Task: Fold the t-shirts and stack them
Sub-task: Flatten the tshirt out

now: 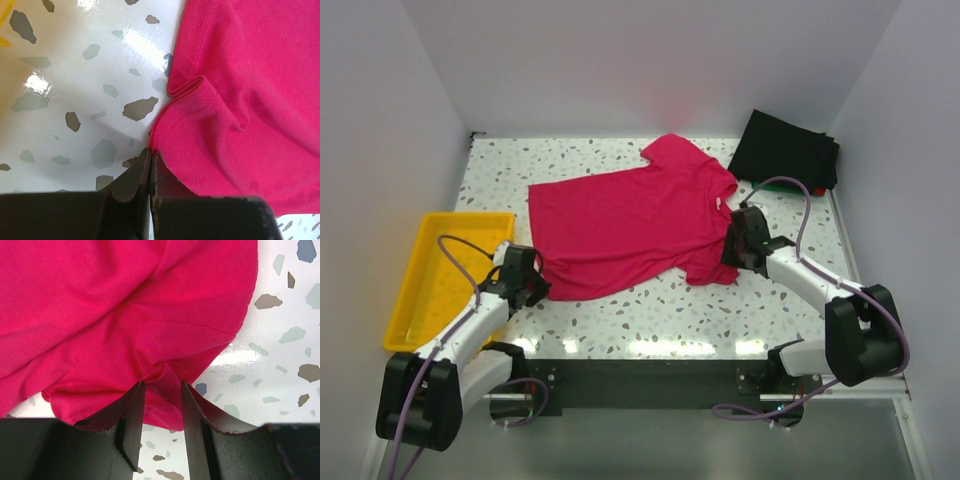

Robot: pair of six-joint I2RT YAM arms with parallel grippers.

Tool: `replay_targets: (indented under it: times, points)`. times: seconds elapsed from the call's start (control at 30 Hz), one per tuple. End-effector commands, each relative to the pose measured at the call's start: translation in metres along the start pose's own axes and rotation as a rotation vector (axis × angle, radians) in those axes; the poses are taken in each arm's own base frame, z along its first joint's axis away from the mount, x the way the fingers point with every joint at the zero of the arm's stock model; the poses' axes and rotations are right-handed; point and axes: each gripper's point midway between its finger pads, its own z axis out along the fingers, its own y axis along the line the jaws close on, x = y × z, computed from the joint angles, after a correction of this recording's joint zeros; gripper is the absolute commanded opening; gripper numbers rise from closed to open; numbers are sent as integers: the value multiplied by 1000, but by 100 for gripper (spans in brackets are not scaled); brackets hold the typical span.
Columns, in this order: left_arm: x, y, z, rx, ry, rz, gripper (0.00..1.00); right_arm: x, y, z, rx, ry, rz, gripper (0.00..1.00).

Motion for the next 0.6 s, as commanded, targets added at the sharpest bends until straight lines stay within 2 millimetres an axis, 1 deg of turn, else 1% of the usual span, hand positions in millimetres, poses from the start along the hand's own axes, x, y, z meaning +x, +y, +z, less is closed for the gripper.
replay_targets:
  times: [0.0, 0.1, 0.13, 0.17, 0.2, 0.27, 0.3, 0.37, 0.4, 0.47, 0.57]
  points:
    - [-3, -3, -4, 17, -12, 22, 0, -23, 8, -3, -5, -65, -12, 38]
    - [-3, -4, -4, 18, -13, 23, 0, -23, 9, -3, -11, -64, -6, 30]
    - [-3, -4, -4, 18, -13, 23, 0, -23, 9, -4, -14, -66, -4, 29]
    - [-2, -4, -3, 19, -11, 26, 0, -22, 12, -4, -26, -63, -5, 27]
    - [-3, -4, -3, 21, -12, 23, 0, -23, 13, -5, -37, -64, -1, 23]
    - [-2, -4, -3, 19, -10, 25, 0, -21, 17, -6, -54, -57, 2, 20]
    - [-2, -4, -2, 19, -9, 25, 0, -20, 18, -7, -63, -54, 4, 13]
    - [-2, -3, -2, 17, -8, 25, 0, -18, 19, -8, -70, -53, 3, 8]
    - [-3, -4, -3, 20, -11, 24, 0, -17, 18, -8, -69, -50, 8, 3]
    - [-3, -5, -3, 20, -13, 26, 0, -16, 17, -13, -77, -54, 10, 0]
    - [-8, -6, -5, 17, -24, 29, 0, -14, 17, -24, -95, -60, 17, 0]
